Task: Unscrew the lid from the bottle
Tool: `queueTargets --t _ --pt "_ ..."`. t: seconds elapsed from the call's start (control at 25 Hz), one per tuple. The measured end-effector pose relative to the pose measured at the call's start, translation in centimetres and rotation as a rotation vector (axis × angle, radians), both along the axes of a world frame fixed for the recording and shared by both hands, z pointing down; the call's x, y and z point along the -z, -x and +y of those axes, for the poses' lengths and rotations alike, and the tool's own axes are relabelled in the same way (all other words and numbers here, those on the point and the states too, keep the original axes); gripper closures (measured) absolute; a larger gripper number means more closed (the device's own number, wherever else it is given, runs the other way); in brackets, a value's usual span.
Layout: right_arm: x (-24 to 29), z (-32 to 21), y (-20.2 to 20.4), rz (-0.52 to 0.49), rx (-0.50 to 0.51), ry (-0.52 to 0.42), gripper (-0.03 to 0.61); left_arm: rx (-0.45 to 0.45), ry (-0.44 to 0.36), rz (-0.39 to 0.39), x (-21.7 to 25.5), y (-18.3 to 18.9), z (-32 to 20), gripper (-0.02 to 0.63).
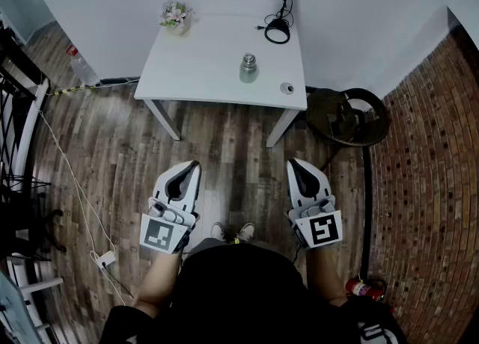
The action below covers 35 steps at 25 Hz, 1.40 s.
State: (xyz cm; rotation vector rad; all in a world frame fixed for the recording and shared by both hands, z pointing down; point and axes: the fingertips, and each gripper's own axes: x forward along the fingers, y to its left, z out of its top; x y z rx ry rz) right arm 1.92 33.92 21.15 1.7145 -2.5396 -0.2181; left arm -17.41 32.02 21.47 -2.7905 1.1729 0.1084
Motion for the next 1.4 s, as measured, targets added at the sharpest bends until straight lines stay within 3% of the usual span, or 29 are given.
queueTargets --t 0.08,0.32,0.56,0.84,1.16,1.4 --pt "0.3 -0.1 -0.1 -0.012 0.01 -0.027 0.566 0.001 -0.003 0.002 0.0 -0.2 0.0 0.591" --pt "-0.4 0.1 -1.7 -0.111 0.019 0.024 0.565 0.014 0.008 -0.005 -0.2 -1.1 0.1 0.591" --pt "-2.0 0.3 -3.2 -0.131 0.039 0.023 0.565 0.044 0.025 -0.043 -1.1 -1.7 0.6 0.591" --pt "-4.1 0.6 -4.2 -0.125 0.023 0.087 0.565 0.052 0.021 -0.055 -1.5 -2.4 -0.1 0.591" --pt "-4.6 -2.9 -5.9 -0.119 -0.019 0.11 0.565 0.0 0.047 -0.021 -3.2 -4.8 -4.7 0.591" --pt "-4.7 -9.7 -6.0 -0.078 -0.011 0.134 0.565 -0.022 0.054 0.005 -3.3 -5.8 -11.8 0.591"
